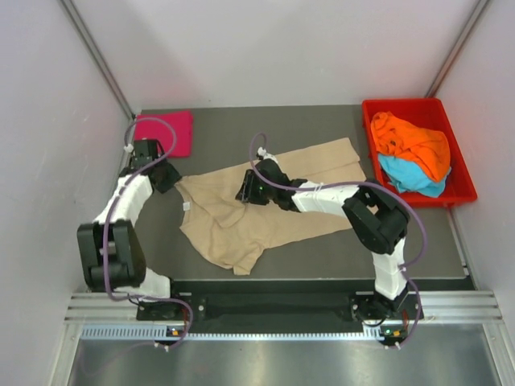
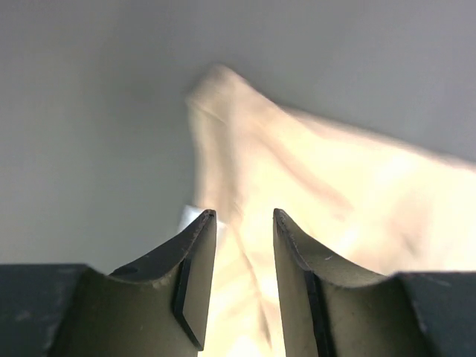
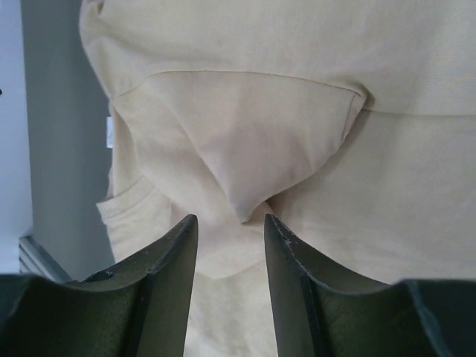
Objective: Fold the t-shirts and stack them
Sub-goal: Fold the tshirt
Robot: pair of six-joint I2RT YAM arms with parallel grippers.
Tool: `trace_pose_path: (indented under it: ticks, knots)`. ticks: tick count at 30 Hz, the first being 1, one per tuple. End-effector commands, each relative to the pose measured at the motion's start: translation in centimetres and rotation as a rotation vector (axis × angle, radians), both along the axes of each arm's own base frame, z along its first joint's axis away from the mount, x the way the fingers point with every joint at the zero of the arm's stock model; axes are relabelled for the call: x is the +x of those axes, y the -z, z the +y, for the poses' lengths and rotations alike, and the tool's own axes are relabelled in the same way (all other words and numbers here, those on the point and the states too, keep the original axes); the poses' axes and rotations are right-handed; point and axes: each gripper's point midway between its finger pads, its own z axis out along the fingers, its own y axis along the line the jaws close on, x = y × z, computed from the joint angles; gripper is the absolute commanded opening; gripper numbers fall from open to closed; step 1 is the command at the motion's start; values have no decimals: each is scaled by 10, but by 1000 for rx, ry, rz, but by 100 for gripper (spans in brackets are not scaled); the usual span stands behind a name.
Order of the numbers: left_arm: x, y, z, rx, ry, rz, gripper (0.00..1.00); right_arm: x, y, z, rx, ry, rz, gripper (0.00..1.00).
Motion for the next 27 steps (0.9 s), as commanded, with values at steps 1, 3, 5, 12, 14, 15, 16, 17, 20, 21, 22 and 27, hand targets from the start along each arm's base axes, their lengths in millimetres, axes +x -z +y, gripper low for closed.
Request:
trace_pose_path:
  ticks: [1,3,5,12,14,15,16,17,20,21,22,27]
  knots:
    - [-26,-15,-43,-65,141,-53,42,9,-63,-9,50,5,-115,42]
    - [-48,-7,-65,-115,186,-49,42,11,-67,-25,44,42,-125,43]
    - [-69,3,-91,-138,252,-33,43,10,-71,-38,45,62,-130,43]
    - [-92,14,-127,-188,258,-49,52,14,-78,-69,62,123,-139,43]
    - [-93,20,-137,-226,272,-65,53,11,-76,-72,62,125,-134,43]
    - [-95,24,-142,-244,268,-59,52,11,-77,-72,72,129,-135,43]
    - [-96,31,-143,-238,258,-42,53,10,-75,-72,77,132,-128,43]
    - [-96,34,-144,-236,254,-37,52,9,-72,-74,76,133,-122,43]
    - [-95,45,-143,-198,237,-9,52,9,-71,-74,83,132,-117,42]
    - [-94,46,-142,-196,225,-6,53,8,-71,-73,85,129,-118,42]
    - [-93,48,-142,-194,220,-7,52,7,-72,-73,89,129,-117,42]
    - [-81,53,-146,-214,196,-42,50,5,-73,-69,123,132,-110,42]
